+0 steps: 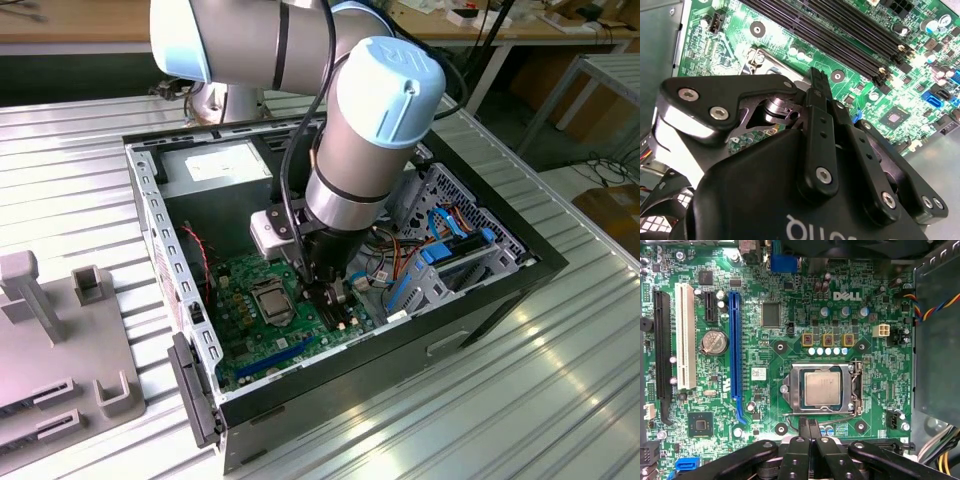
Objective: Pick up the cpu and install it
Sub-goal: 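Install the first cpu locking lever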
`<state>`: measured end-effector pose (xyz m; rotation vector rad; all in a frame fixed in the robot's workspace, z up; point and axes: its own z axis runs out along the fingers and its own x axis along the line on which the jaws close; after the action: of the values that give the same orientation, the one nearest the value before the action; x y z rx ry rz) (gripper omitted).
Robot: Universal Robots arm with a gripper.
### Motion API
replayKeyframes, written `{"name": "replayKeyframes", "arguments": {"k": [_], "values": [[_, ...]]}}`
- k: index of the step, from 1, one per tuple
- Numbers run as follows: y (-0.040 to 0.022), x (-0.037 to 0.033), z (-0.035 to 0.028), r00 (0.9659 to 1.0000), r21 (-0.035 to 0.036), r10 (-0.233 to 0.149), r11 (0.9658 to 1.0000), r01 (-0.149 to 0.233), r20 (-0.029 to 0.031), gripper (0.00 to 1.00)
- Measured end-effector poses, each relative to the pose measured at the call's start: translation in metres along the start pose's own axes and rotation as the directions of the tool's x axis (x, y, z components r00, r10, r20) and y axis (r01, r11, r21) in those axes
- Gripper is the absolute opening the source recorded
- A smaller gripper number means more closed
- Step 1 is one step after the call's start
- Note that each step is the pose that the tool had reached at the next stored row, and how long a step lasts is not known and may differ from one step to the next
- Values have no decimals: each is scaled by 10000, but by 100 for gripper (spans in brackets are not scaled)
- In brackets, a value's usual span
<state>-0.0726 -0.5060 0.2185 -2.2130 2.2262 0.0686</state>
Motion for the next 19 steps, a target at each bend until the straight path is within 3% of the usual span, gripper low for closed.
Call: {"name": "replayKeyframes", "arguments": {"k": [14,16,19], "values": [[14,3,81,9999,14,-91,10000,91,-52,11],[15,22,82,9999,87,-107,9999,107,-79,11],[16,26,84,9999,134,-112,9998,113,-115,11]]}}
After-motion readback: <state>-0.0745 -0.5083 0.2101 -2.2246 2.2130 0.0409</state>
